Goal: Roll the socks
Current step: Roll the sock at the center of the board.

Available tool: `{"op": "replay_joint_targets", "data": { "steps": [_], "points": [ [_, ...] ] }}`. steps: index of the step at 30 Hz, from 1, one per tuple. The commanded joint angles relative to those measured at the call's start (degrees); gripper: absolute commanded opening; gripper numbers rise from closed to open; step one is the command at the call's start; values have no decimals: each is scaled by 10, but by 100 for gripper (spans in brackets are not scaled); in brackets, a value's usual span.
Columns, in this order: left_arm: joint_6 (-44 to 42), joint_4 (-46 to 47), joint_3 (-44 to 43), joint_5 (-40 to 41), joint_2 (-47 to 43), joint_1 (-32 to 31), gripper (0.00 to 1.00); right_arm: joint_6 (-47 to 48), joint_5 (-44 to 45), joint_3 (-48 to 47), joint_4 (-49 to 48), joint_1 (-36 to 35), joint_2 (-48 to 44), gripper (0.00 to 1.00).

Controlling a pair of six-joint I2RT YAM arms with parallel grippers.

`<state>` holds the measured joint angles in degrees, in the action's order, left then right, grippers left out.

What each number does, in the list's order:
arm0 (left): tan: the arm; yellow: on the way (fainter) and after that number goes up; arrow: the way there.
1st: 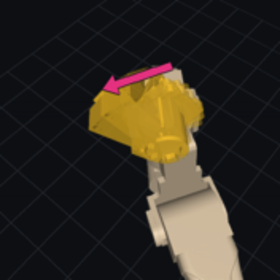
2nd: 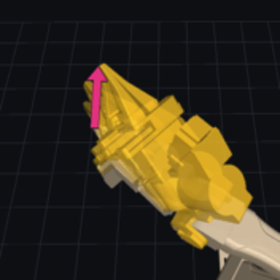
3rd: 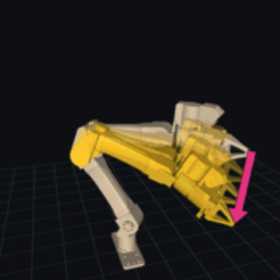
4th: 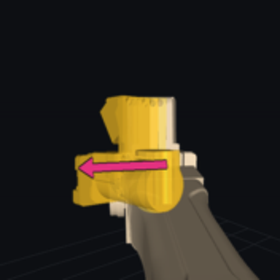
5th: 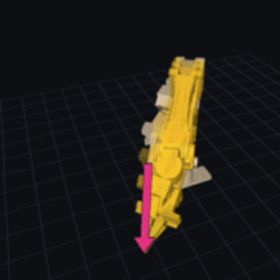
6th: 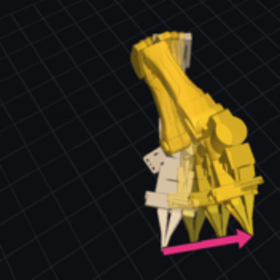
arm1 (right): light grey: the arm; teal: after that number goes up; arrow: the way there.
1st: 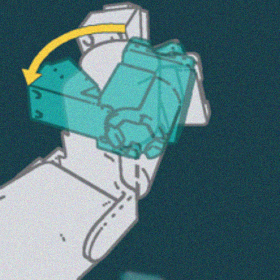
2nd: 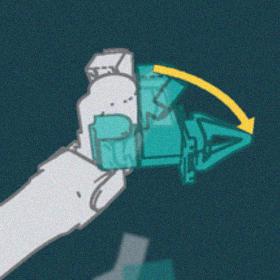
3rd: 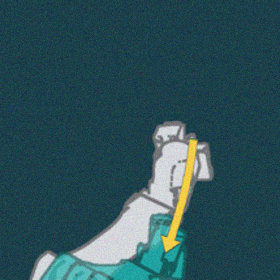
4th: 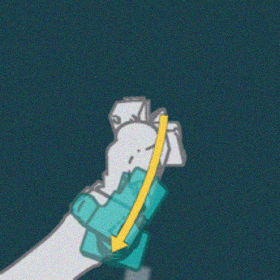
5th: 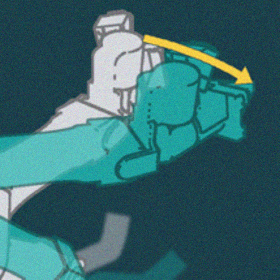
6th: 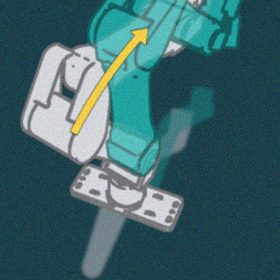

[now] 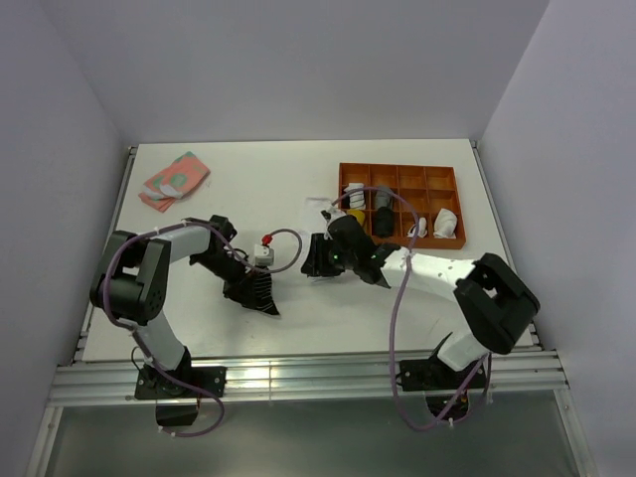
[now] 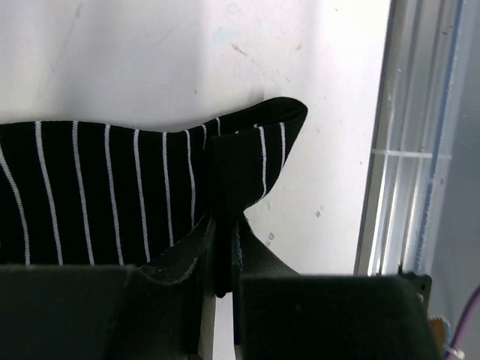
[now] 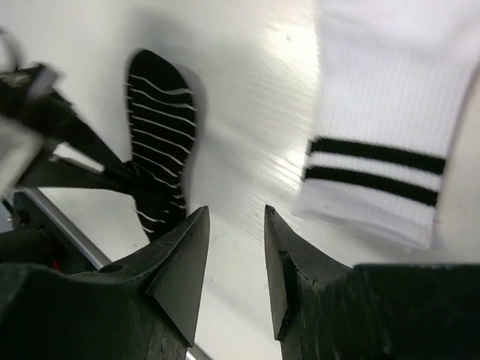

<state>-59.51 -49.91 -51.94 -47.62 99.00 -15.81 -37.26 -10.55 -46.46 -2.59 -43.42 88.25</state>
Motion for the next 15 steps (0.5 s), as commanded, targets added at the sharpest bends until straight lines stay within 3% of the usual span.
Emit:
{"op": "replay_joint_targets", "data": {
  "steps": [1,8,15],
  "points": [
    [-62,-84,-28,-34,19,6,0,101,80,1,-90,-57,-57,43],
    [-93,-125,-56,-47,55,12,0,283,105,-12,-130,-175,-34,51],
    [-104,-140,-62,-49,60,19,0,351,129,-35,-131,-238,11,55]
  ]
}}
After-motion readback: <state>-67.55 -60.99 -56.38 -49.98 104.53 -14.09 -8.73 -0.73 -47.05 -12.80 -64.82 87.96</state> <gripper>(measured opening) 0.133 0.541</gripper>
